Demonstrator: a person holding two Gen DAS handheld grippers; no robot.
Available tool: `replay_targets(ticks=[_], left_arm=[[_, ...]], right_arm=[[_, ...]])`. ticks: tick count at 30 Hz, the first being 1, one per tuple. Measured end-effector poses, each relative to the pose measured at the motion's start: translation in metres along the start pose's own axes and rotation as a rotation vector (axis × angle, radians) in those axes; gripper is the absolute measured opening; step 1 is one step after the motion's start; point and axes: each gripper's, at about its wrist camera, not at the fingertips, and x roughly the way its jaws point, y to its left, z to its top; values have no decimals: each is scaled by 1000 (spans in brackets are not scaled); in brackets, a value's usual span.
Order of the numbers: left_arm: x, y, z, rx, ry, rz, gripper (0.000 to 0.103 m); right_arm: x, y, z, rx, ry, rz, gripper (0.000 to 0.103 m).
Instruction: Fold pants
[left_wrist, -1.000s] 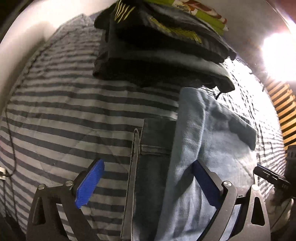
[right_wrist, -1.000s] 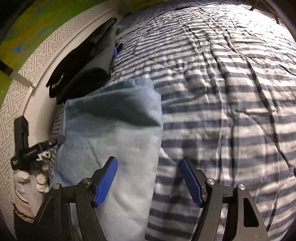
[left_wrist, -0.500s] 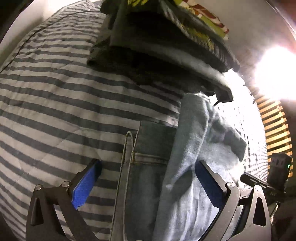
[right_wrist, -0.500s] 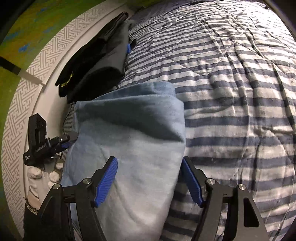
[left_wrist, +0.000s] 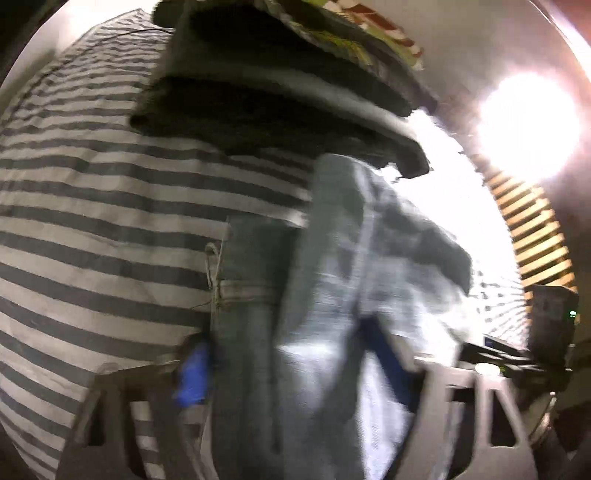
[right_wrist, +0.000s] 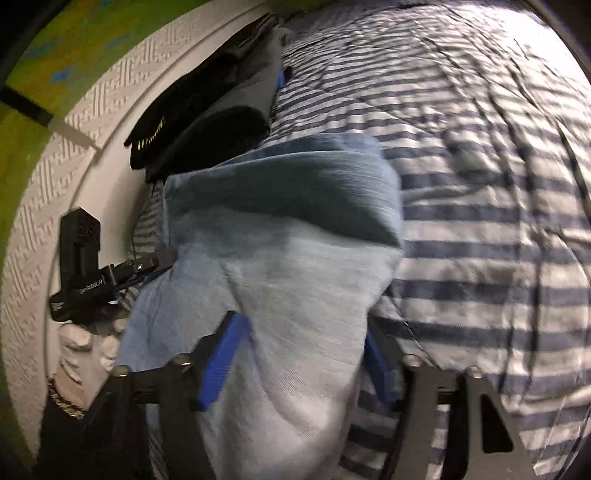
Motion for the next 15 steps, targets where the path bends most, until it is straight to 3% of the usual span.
replay_targets(ticks=[1,3,5,7,8,9,11,13,14,15], left_arm=[[-2,-2,-1,3,-10,2,62],[-8,-6,-2,27,-23,13,53],[-12,-7,-2,33,-25,22,52],[-13,-6,-2,39,-30,56,65],[-10,-8,-5,30,-34,108,89],[-8,-1,-6,15,-24,137,103],[-6,6,-4,-19,-27,107,103],[-5,2,-3,25,-20,96,101],[-5,-2,-4,51,-21,79,91],[-6,-5,-5,60,-18,53,71]], right_arm=[[1,3,1,-2,-2,-8,49],[1,1,3,17,3,15,32],[-2,-3,4,43,5,42,30],[-6,-5,4,35,-4,48,31],[-5,-5,3,28,1,36,37],[-4,-7,3,35,10,22,41],[-1,-13,1,65,13,39,43],[-1,-13,1,67,9,47,43],[0,-9,1,45,7,37,37],[1,-7,0,33,7,31,31]])
